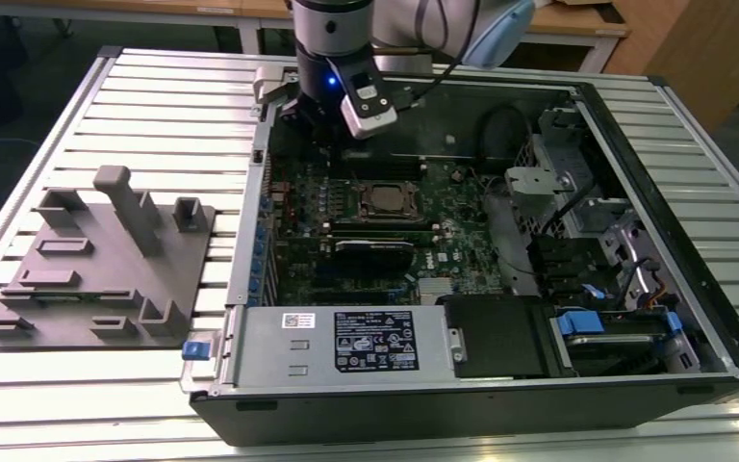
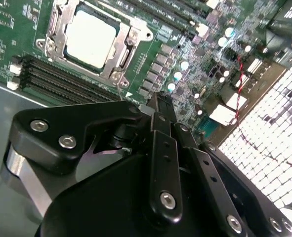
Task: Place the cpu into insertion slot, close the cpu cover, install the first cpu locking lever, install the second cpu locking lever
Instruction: 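Install the first cpu locking lever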
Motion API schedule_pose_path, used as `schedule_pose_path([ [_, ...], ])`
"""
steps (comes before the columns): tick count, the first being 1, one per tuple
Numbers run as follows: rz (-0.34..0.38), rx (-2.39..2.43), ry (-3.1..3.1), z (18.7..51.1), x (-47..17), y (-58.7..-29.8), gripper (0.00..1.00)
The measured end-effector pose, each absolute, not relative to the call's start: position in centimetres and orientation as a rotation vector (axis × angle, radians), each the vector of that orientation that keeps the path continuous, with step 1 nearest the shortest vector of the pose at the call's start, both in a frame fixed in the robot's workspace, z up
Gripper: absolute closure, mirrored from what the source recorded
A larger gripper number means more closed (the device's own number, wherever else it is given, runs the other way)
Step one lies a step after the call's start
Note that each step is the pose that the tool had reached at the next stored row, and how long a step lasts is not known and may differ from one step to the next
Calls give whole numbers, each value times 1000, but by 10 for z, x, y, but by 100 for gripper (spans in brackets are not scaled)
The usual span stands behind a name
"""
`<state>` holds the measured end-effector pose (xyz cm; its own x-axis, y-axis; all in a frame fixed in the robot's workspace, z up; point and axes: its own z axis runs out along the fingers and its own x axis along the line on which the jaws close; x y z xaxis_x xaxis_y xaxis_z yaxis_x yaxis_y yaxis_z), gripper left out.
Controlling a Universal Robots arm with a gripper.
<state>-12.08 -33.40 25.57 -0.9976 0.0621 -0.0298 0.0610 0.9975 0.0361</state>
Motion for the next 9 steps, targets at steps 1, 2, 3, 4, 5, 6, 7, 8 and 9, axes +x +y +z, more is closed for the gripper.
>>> schedule_pose_path([
  [1,55,96,3109,256,-121,-333,89],
  [2,55,97,3109,256,-122,-332,89],
  [3,55,97,3109,256,-122,-331,89],
  [4,55,97,3109,256,-123,-331,89],
  [5,55,97,3109,256,-123,-330,89],
  [6,55,97,3109,256,-124,-329,89],
  [7,55,97,3109,256,-124,-328,89],
  [8,55,97,3109,256,-124,-327,89],
  [9,55,97,3109,256,-124,-326,89],
])
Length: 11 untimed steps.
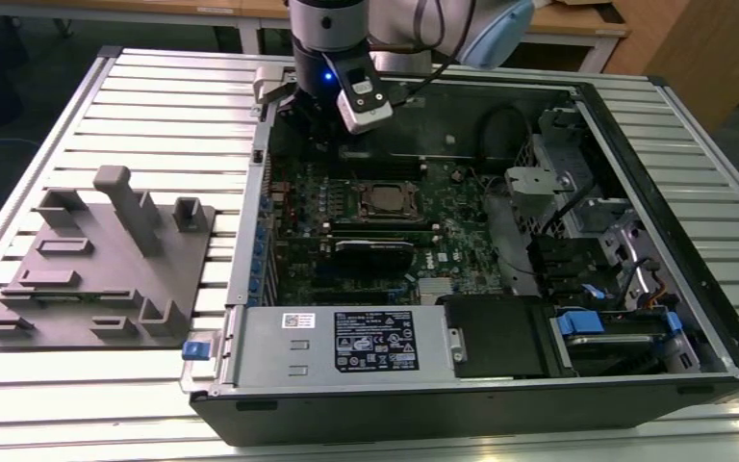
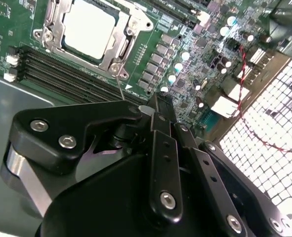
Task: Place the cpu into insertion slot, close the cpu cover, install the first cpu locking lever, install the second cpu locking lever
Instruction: 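Install the first cpu locking lever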
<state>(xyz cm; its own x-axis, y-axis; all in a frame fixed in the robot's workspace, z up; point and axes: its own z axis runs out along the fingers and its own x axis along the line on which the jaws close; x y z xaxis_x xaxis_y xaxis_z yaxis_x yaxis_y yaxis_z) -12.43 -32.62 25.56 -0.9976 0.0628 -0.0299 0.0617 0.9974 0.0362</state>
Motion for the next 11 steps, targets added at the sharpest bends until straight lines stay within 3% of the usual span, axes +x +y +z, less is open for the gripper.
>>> schedule_pose_path([
  [11,56,97,3109,255,-124,-319,89],
])
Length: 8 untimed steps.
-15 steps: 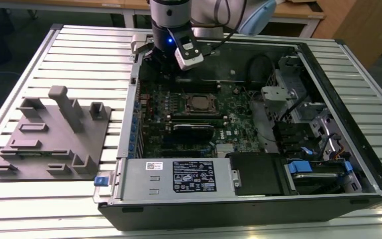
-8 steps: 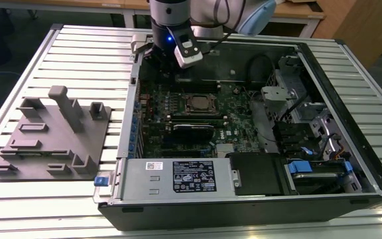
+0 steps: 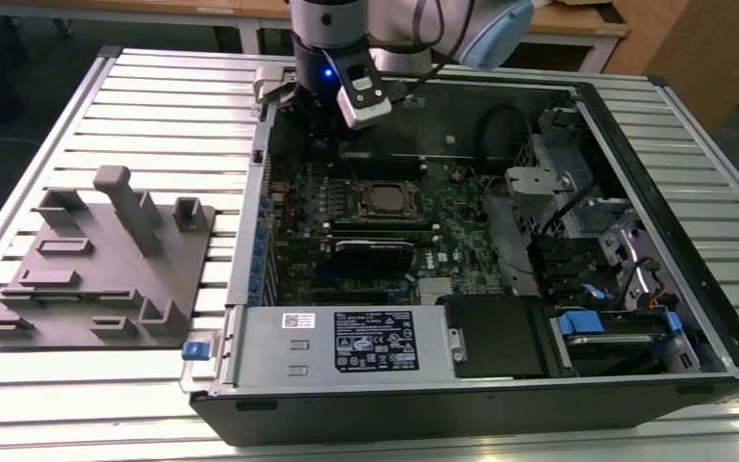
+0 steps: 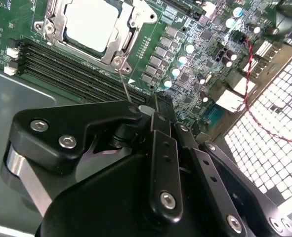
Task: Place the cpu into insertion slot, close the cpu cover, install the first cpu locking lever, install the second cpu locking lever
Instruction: 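Install the first cpu locking lever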
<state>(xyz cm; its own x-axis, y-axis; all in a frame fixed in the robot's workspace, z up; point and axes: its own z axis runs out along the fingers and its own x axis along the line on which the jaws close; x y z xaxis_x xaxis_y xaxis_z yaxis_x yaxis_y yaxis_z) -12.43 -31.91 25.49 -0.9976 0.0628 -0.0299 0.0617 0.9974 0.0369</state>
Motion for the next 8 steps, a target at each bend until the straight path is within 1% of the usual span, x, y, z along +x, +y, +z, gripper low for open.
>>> schedule_pose_path([
  [8,57,97,3110,255,-124,-315,89],
])
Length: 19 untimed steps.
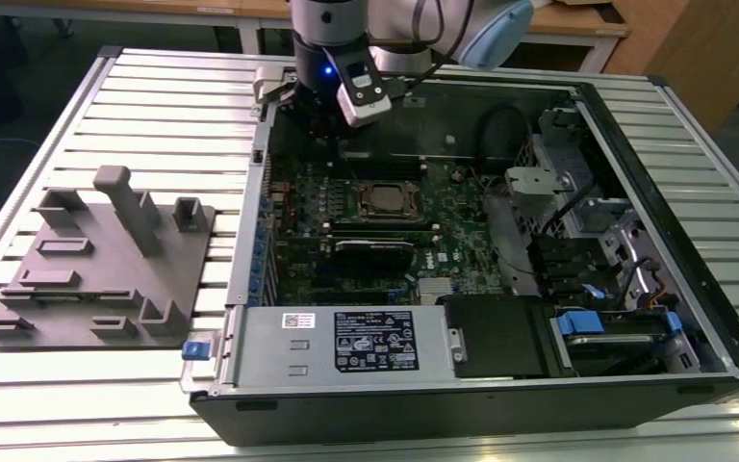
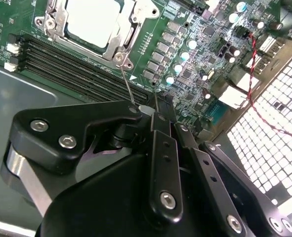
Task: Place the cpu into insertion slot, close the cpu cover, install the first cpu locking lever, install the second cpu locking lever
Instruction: 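Install the first cpu locking lever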
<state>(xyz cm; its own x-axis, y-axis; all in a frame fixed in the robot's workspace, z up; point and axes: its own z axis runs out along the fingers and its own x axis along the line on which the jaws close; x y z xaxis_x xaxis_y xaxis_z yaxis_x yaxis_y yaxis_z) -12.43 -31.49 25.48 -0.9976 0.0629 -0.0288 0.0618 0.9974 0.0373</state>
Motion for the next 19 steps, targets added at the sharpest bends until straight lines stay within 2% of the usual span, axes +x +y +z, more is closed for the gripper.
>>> schedule_pose_path([
  [19,59,96,3111,254,-126,-312,89],
])
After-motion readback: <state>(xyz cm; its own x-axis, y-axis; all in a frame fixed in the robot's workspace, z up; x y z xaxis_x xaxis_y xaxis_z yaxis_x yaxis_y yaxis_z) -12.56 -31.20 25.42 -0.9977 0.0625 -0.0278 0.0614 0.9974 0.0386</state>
